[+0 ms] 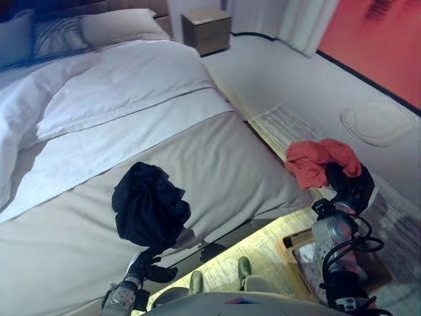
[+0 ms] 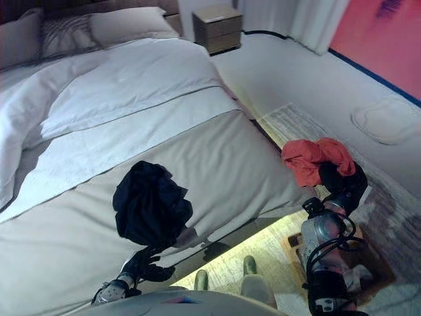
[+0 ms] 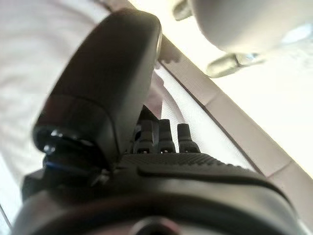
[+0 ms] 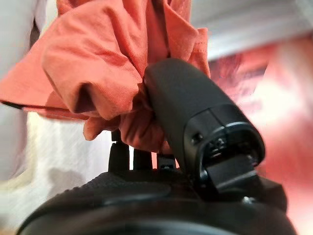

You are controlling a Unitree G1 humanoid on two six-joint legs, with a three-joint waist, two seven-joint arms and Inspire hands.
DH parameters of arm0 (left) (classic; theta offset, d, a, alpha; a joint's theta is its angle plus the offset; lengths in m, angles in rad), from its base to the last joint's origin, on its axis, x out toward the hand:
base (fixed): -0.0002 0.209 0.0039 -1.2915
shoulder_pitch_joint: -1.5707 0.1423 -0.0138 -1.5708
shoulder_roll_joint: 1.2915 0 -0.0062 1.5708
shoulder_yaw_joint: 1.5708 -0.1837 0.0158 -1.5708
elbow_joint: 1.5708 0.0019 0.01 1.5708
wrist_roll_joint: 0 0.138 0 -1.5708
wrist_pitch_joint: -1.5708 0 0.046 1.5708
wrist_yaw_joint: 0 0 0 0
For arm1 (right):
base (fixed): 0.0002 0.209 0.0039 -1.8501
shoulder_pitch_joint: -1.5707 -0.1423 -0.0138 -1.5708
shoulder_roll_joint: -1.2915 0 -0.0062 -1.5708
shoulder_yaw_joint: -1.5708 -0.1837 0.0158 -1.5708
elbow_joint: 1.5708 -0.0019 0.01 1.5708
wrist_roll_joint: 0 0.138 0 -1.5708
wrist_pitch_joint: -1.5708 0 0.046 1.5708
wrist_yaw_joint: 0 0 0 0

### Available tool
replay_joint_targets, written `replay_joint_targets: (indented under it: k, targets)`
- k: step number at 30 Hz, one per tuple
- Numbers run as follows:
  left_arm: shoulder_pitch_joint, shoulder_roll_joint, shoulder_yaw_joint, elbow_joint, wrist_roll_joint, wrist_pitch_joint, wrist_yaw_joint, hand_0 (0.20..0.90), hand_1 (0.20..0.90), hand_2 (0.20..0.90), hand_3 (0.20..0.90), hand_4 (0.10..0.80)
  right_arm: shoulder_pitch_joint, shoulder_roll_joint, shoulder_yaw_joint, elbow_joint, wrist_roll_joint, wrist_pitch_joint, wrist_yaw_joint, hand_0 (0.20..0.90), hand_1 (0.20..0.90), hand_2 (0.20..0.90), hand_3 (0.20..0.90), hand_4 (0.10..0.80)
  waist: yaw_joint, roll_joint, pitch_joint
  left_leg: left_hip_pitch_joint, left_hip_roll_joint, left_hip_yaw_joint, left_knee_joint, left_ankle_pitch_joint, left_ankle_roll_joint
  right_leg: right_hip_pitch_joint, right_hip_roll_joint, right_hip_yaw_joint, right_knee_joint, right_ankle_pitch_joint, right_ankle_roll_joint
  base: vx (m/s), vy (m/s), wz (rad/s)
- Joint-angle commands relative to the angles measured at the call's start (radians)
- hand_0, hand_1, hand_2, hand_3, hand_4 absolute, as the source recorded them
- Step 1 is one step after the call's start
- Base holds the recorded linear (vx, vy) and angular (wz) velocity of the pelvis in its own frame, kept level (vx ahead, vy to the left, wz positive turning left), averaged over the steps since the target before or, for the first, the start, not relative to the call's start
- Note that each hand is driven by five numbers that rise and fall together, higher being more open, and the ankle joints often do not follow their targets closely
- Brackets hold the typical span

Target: Pick up the clothes from the bed and place them into the basket

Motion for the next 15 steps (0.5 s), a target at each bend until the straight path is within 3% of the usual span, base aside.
replay_joint_targets:
  k: [1,2,3,7,10,11,15]
  targets:
    - [-0.01,0.049,0.066,0.002,-0.036,-0.028,0.029,0.9,0.9,0.9,0.9,0.8,-0.11,-0.053,-0.027,-0.093,0.028,-0.082,0.069,0.3,0.3,0.3,0.2,0.1,0.071,0.01,0.005,0.043,0.0,0.029,0.001,-0.107,-0.017,-0.01,-0.097,-0.216,0.12,0.123,0.054,-0.18,0.054,-1.33]
    - [-0.001,0.049,0.077,-0.001,-0.042,-0.029,0.036,0.9,0.9,0.9,0.9,0.8,-0.121,-0.053,-0.019,-0.079,0.044,-0.08,0.077,0.3,0.3,0.3,0.2,0.1,0.089,0.017,0.009,0.04,0.013,0.066,0.001,-0.099,-0.018,0.002,-0.12,-0.271,0.154,0.116,0.05,-0.253,0.014,-2.0]
    - [-0.003,0.05,0.079,-0.001,-0.047,-0.029,0.042,0.9,0.9,0.9,0.9,0.8,-0.134,-0.057,-0.004,-0.059,0.063,-0.083,0.081,0.3,0.3,0.3,0.2,0.1,0.114,0.031,0.011,0.031,0.033,0.102,0.001,-0.09,-0.009,0.031,-0.145,-0.284,0.233,0.081,0.036,-0.29,-0.005,-2.07]
    - [-0.034,0.044,0.07,0.009,-0.064,-0.035,0.051,0.9,0.9,0.9,0.9,0.8,-0.151,-0.043,0.036,-0.041,0.063,-0.081,0.044,0.3,0.3,0.3,0.2,0.1,0.145,0.037,-0.013,-0.023,0.068,0.152,0.007,-0.071,0.006,0.096,-0.156,-0.275,0.317,0.008,0.009,-0.193,-0.046,-0.95]
    - [-0.05,0.025,0.064,0.0,-0.092,-0.042,0.076,0.9,0.9,0.9,0.9,0.8,-0.171,-0.03,0.068,-0.012,0.048,-0.075,0.031,0.3,0.3,0.3,0.2,0.1,0.178,-0.002,-0.022,-0.055,0.081,0.209,0.028,-0.049,-0.023,0.208,-0.099,-0.31,0.133,-0.066,0.011,-0.114,-0.195,-0.74]
    - [-0.061,0.011,0.072,-0.003,-0.099,-0.035,0.091,0.9,0.9,0.9,0.9,0.8,-0.177,-0.029,0.075,0.001,0.053,-0.068,0.021,0.3,0.3,0.3,0.2,0.1,0.184,-0.019,-0.028,-0.081,0.099,0.232,0.042,-0.035,-0.044,0.229,-0.075,-0.301,0.042,-0.057,0.013,-0.112,-0.285,-0.96]
    - [-0.069,-0.006,0.08,-0.031,-0.086,-0.043,0.071,0.9,0.9,0.9,0.9,0.8,-0.171,-0.035,0.085,-0.002,0.046,-0.047,-0.015,0.3,0.3,0.3,0.2,0.1,0.184,-0.043,-0.033,-0.096,0.134,0.249,0.036,-0.015,-0.071,0.247,-0.037,-0.289,-0.048,-0.061,0.005,-0.068,-0.173,-0.93]
